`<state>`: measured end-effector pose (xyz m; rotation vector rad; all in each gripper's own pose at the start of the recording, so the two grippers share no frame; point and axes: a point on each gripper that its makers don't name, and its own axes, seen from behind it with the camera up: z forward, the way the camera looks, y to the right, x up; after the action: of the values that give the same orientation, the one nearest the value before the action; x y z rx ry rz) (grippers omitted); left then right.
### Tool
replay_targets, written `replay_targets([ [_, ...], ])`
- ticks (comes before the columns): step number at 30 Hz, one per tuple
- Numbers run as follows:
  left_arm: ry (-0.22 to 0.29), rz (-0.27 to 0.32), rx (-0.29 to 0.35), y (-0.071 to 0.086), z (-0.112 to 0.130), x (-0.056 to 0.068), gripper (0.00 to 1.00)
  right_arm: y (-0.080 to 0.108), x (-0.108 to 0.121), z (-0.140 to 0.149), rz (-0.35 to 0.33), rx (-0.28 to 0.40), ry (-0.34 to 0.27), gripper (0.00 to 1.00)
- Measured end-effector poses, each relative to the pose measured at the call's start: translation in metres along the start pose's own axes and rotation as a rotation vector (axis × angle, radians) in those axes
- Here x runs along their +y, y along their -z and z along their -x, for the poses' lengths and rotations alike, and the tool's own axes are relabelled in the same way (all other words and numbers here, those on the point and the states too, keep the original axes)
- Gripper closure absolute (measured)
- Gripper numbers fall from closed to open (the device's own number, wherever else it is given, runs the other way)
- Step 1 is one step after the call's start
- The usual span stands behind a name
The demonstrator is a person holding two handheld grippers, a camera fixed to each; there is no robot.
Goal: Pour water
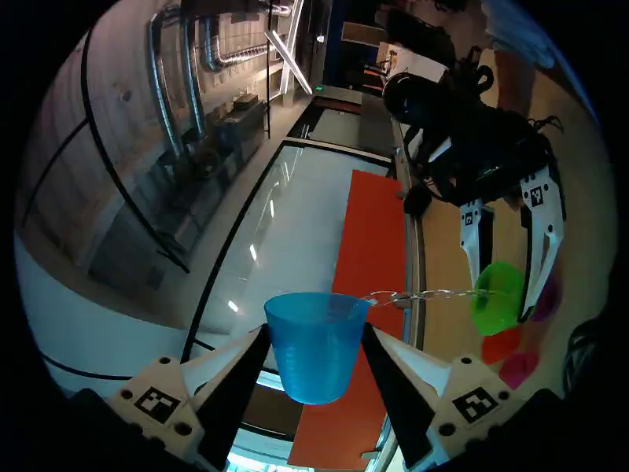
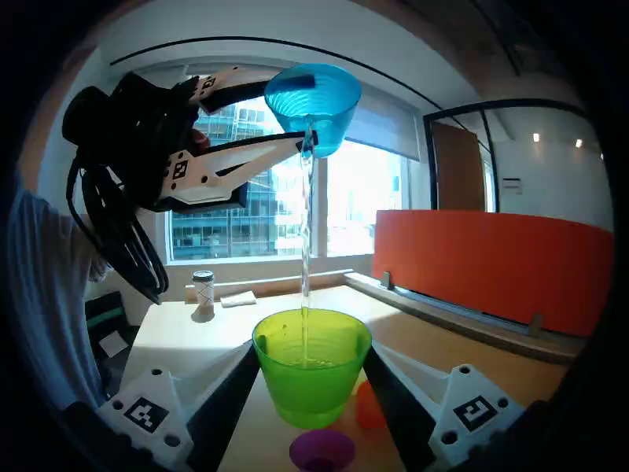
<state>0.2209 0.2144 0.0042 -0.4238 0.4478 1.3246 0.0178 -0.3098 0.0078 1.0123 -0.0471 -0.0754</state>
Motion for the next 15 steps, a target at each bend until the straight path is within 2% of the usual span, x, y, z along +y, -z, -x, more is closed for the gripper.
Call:
replay_targets([
  [15, -0.062, -0.006, -0.001, 0.0000, -0.0002, 0.0013, 0.17, -0.0019, -0.0005, 0.0008, 0.002, -0.002, 0.000, 0.11],
])
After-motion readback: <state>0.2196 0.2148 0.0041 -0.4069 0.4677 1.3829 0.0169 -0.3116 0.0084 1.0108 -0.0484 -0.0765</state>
